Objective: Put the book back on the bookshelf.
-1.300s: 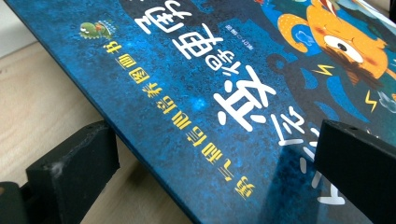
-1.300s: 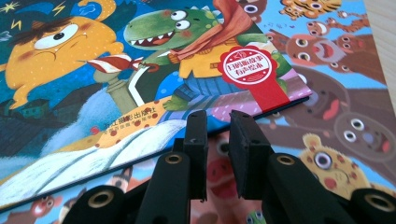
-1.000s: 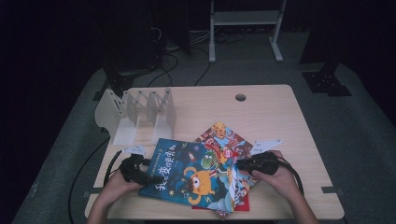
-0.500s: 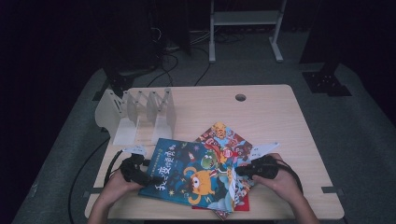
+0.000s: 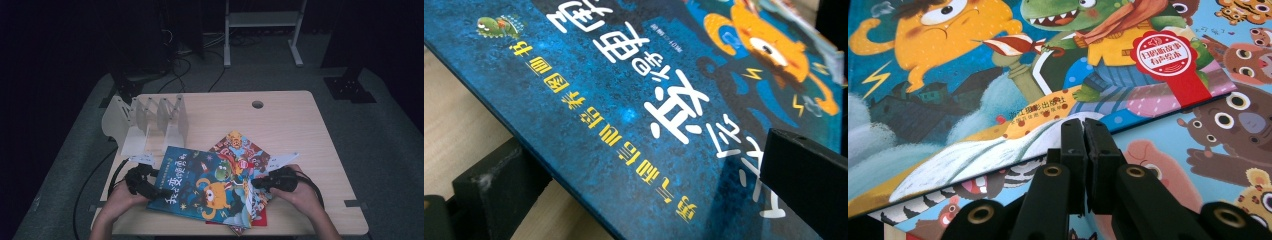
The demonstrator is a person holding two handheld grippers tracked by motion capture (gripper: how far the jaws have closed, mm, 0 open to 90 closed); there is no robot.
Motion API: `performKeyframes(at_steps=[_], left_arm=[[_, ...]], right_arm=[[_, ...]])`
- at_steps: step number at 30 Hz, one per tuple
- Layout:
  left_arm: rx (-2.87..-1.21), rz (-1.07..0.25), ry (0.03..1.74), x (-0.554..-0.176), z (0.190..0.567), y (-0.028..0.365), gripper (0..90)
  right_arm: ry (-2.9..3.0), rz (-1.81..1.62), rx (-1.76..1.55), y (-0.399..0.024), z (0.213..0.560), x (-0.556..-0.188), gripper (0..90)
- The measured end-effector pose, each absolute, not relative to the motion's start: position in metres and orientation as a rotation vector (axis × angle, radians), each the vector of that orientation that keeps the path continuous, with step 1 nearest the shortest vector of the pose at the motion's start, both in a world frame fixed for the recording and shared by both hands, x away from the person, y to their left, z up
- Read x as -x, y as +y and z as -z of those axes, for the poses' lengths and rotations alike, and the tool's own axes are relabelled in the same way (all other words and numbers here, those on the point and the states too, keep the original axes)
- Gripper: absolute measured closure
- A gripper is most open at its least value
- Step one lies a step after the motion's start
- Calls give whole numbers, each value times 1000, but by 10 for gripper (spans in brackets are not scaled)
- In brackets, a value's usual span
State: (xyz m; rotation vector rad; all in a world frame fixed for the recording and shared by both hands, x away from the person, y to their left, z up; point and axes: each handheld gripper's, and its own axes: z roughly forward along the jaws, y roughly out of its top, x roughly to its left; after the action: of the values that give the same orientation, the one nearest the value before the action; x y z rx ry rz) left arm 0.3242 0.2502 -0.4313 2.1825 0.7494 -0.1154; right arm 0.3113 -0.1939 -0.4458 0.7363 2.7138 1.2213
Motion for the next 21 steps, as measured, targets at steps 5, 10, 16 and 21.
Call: performKeyframes(at_steps=[5, 10, 16, 21], left_arm=[[-2134, 83, 715, -321, 414, 250, 0], [-2121, 57, 682, -318, 399, 248, 0], [-2112, 31, 651, -317, 385, 243, 0], [-2117, 28, 638, -318, 377, 240, 0]], right_arm=[[2717, -1223, -738, -193, 446, -311, 869], [2719, -1225, -743, -193, 446, -311, 868], [2719, -1221, -746, -193, 446, -311, 868], [2720, -1216, -736, -192, 445, -311, 869]])
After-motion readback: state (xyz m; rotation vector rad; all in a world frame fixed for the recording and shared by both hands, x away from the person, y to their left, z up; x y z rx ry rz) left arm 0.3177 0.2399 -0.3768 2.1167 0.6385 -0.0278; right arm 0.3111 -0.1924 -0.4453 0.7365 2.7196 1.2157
